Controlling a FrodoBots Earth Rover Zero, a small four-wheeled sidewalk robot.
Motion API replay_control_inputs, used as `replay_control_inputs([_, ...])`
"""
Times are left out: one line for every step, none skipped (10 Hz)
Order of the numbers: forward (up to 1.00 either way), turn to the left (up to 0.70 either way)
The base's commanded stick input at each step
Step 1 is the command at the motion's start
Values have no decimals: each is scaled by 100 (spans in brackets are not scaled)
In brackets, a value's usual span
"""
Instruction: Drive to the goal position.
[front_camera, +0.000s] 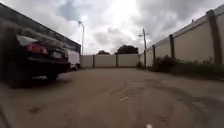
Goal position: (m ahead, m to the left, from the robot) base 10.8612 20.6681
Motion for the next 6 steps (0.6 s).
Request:
replay_control_inputs([30, 0])
replay_control_inputs([30, 0])
replay_control_inputs([30, 0])
replay_control_inputs([30, 0])
replay_control_inputs([30, 0])
replay_control_inputs([30, 0])
